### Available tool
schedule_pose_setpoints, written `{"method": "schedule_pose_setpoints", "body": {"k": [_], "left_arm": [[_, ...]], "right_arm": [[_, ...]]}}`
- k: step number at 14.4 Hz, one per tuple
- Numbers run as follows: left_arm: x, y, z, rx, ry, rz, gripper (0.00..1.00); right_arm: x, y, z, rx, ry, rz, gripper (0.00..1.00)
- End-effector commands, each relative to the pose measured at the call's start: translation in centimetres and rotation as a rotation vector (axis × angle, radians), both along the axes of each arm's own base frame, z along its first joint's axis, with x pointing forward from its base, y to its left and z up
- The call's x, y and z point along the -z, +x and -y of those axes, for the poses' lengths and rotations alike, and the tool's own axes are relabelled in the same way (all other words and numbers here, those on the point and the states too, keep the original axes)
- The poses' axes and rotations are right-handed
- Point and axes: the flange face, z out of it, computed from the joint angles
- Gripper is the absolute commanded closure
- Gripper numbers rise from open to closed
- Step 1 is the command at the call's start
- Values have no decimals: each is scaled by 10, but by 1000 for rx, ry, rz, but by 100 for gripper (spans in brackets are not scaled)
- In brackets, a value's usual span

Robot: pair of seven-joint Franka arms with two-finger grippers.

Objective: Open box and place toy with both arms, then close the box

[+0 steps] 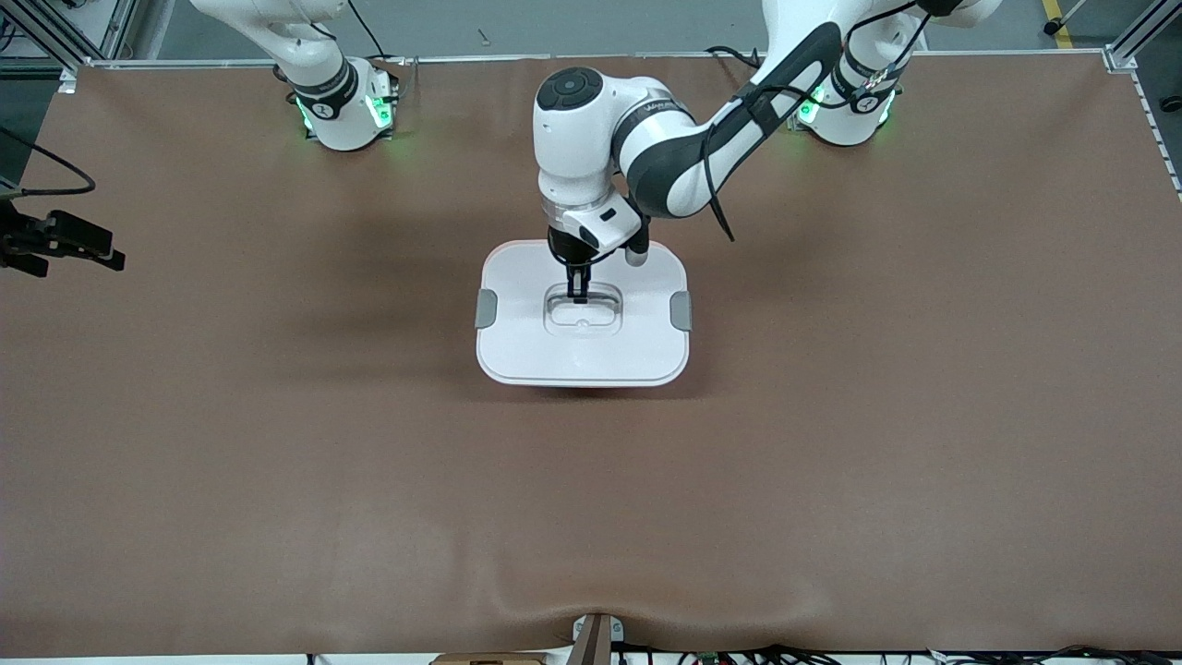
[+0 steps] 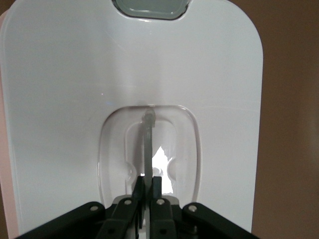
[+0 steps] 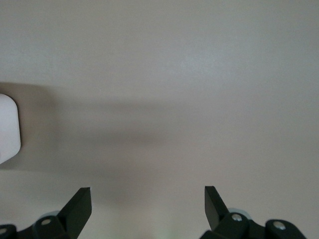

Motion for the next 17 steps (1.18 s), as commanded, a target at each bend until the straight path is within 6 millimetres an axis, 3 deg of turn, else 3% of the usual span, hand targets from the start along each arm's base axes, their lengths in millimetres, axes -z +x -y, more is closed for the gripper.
{"method": "schedule_pose_setpoints", "body": {"k": [1,17], "left_arm": [[3,-8,13,-110,-31,34,100],[7,-19,16,-169,-33,29,100]], "right_arm": [[-7,-9,-1,15,-18,4,0],[-7,-9,8,135,-44,-15,0]]}}
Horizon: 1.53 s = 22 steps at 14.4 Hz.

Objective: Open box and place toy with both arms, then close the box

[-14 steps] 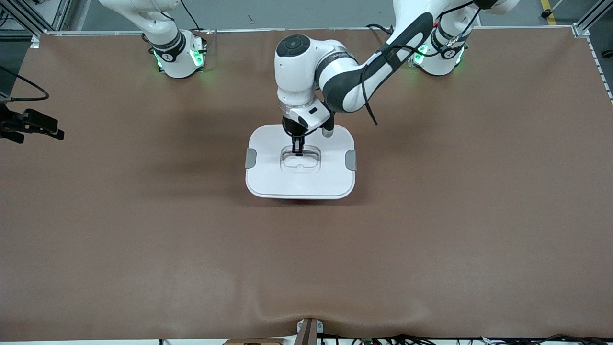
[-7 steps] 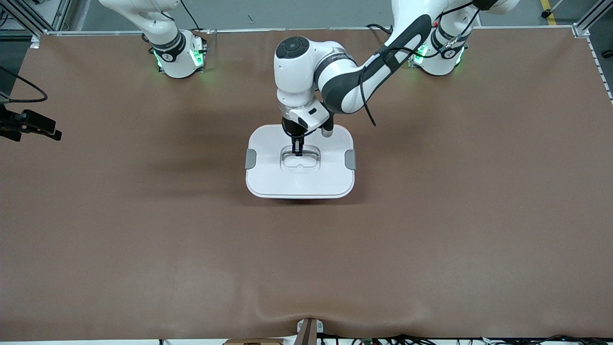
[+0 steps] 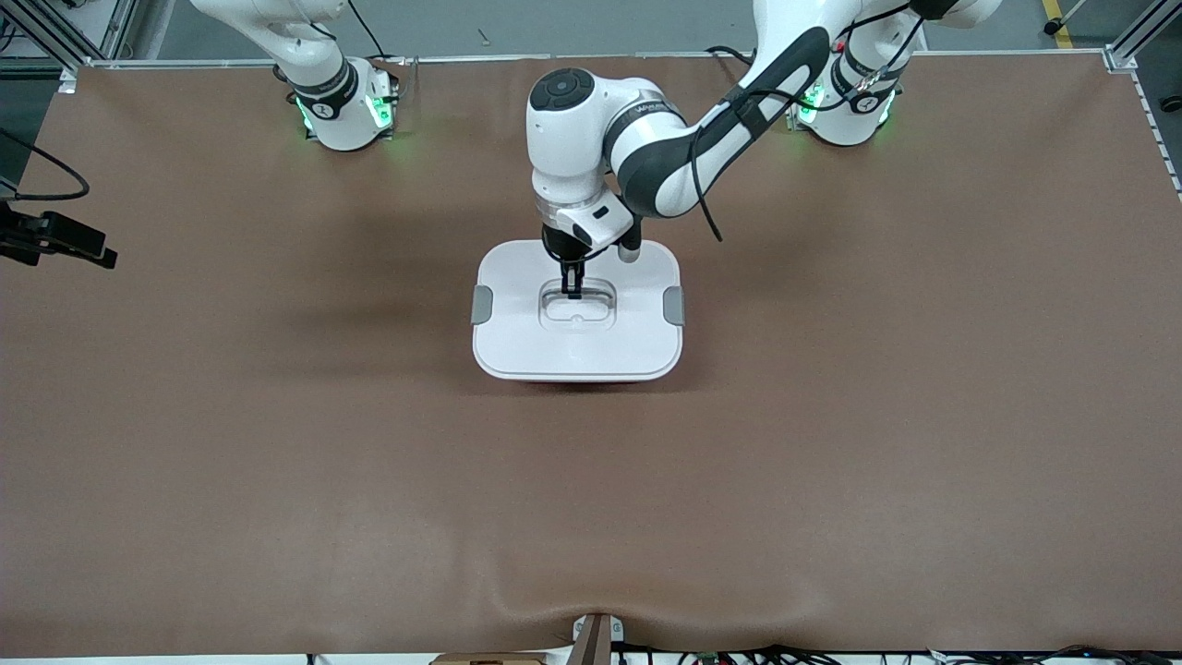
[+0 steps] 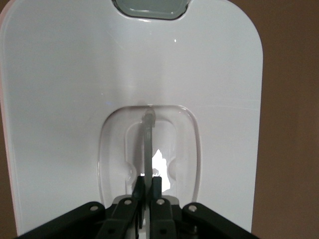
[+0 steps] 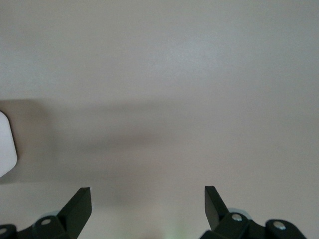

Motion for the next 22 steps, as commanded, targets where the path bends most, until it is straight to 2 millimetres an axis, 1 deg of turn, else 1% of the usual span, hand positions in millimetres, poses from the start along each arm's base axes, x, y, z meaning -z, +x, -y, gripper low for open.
{"method": "schedule_pose_setpoints", "body": {"k": [1,5,7,10,13,16,18,22], "left_arm": [[-1,-11,8,-160,-26,38,100],[5,-15,8,-157,-12,31,100],[12,-20,4,-149,7,25,100],[19,-25,0,-142,28,20,100],[19,-18,-5,-153,28,20,100],[22,-20,-3,-151,29,14,100],[20,-16,-3,-159,22,16,100],[15,-13,-1,-172,5,15,100]], "right_arm": [[-5,-5,2,16,-12,4,0],[-6,-3,-5,1,-19,9,0],[-7,-2,-14,-16,-29,14,0],[-7,-1,-13,-14,-29,16,0],[-9,0,-13,-13,-30,30,0],[-10,0,-9,-8,-30,33,0],[-12,1,-13,-16,-30,36,0],[-12,1,-9,-10,-31,37,0]]}}
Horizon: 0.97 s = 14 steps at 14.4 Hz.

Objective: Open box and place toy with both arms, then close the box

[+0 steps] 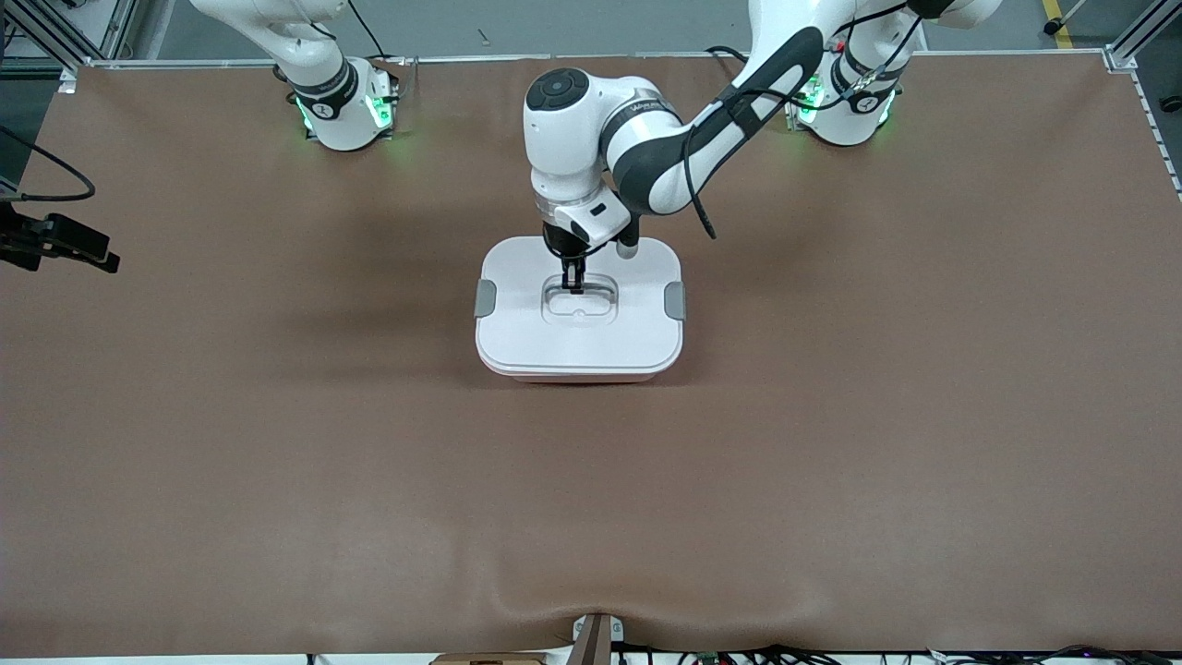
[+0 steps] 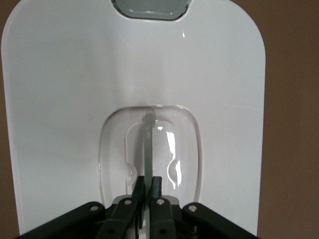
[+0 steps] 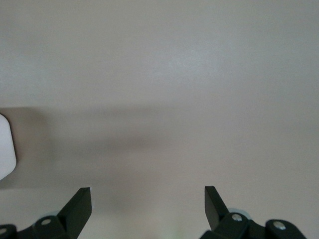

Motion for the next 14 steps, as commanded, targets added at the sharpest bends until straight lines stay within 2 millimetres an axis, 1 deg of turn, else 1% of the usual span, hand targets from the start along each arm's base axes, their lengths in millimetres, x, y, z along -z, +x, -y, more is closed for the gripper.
{"method": "schedule_pose_setpoints", "body": {"k": [1,4,8,10,14], "left_arm": [[6,-3,1,-185,-27,24,100],[2,1,2,-225,-45,25,100],[1,1,2,-275,-59,25,100],[2,-1,4,-277,-59,29,100],[1,-4,6,-274,-58,37,100]], "right_arm": [[-7,-3,1,9,-16,11,0],[-8,-4,3,7,-16,13,0],[-8,-4,5,12,-16,13,0],[-7,-4,10,15,-15,9,0],[-7,-4,10,17,-15,9,0]]}}
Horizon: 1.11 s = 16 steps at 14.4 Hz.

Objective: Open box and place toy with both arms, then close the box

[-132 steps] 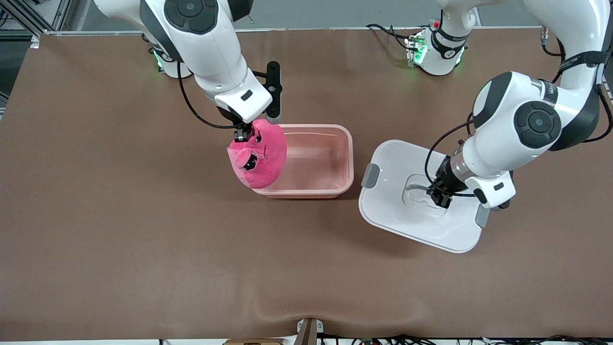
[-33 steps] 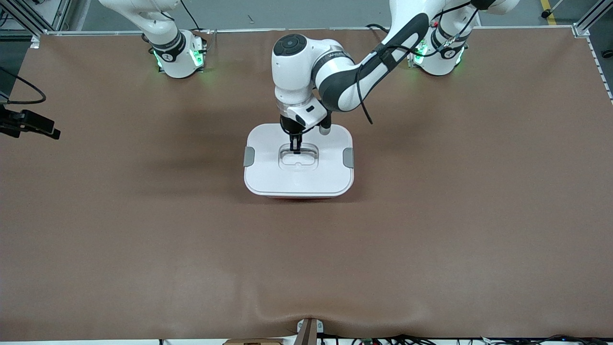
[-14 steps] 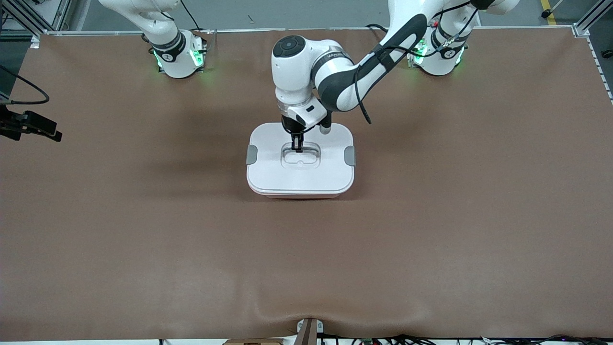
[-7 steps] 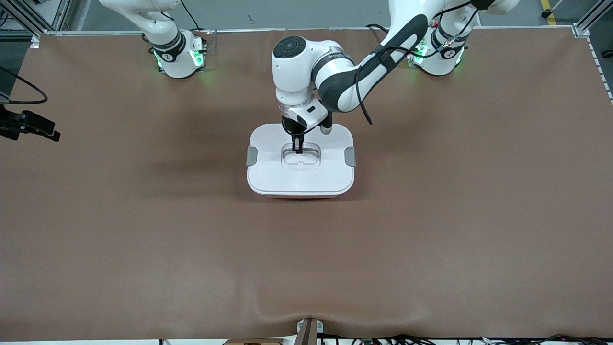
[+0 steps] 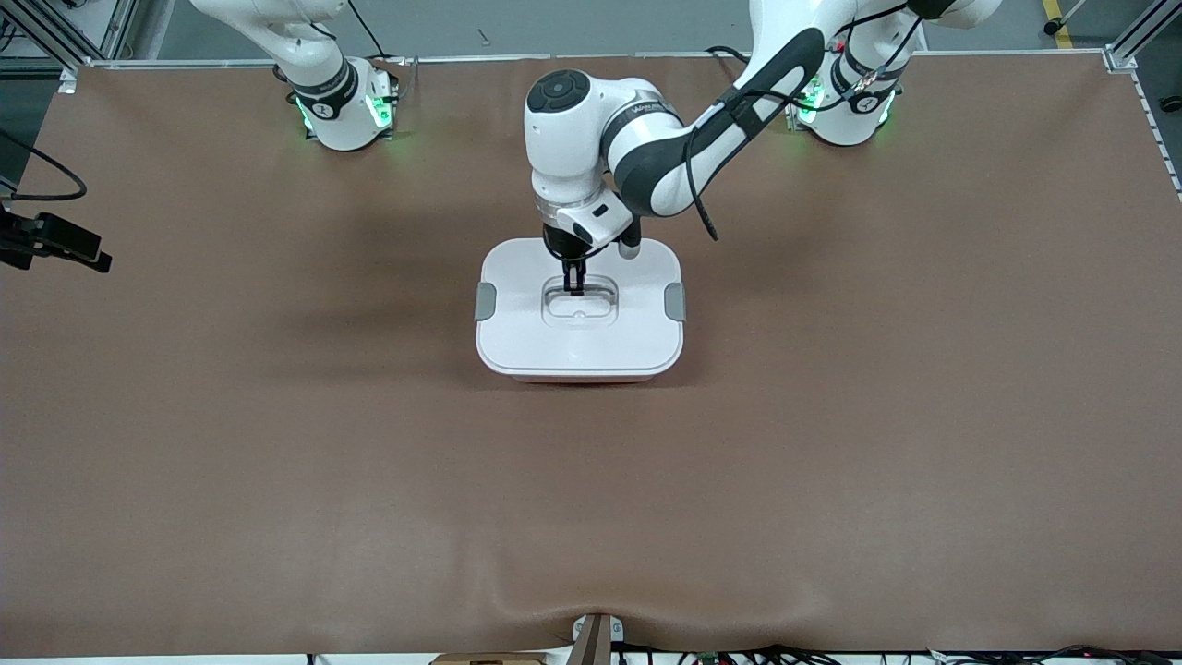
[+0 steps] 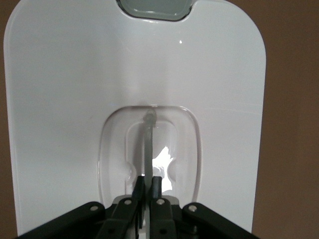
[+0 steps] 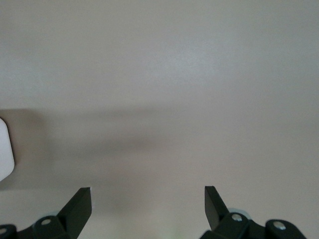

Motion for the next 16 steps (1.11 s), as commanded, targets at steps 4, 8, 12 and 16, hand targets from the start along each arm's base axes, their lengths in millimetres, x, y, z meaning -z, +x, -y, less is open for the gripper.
{"method": "schedule_pose_setpoints", "body": {"k": [4,8,12,16], "left_arm": [[11,-5,5,-237,-33,32,100],[17,-8,6,-223,-22,36,100],[4,-6,4,-211,-22,52,23],[-25,-3,-7,-161,27,54,0]], "right_arm": [[-6,-5,2,4,-12,3,0],[-5,-5,5,7,-12,2,0],[-5,-5,3,6,-12,0,0],[-5,-5,1,4,-11,1,0]]}}
